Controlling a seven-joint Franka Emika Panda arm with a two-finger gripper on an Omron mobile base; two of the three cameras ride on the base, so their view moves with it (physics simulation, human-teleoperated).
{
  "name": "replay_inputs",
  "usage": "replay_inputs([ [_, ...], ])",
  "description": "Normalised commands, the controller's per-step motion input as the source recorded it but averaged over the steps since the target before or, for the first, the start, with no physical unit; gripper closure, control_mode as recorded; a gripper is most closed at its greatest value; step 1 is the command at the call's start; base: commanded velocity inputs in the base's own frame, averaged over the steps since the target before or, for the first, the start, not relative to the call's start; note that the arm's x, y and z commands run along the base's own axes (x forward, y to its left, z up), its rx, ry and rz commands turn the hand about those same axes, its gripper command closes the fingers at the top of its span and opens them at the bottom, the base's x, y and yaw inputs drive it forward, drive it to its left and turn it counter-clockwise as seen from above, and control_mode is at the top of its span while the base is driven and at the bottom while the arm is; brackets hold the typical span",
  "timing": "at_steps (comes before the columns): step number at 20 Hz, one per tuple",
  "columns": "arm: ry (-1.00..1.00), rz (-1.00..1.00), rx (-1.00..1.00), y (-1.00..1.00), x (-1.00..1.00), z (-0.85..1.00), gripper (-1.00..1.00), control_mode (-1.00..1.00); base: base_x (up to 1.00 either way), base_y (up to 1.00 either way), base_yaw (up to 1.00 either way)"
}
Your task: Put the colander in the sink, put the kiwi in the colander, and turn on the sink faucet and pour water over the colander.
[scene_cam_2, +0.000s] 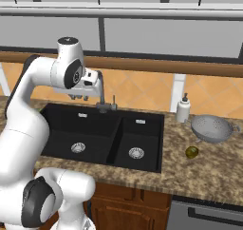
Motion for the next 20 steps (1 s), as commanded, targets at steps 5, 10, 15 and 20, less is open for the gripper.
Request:
replay_inputs([
  [5,0.01,0.00,0.00,-0.44,-0.01,0.00,-1.00,-1.00,0.00,0.00,0.00],
  [10,0.08,0.00,0.01,-0.99,-0.03,0.00,-1.00,-1.00,0.00,0.00,0.00],
  [15,0.11,0.00,0.00,-1.00,0.00,0.00,-1.00,-1.00,0.00,0.00,0.00],
  [20,0.08,0.00,0.00,-0.85,0.04,-0.12,-1.00,-1.00,0.00,0.00,0.00],
])
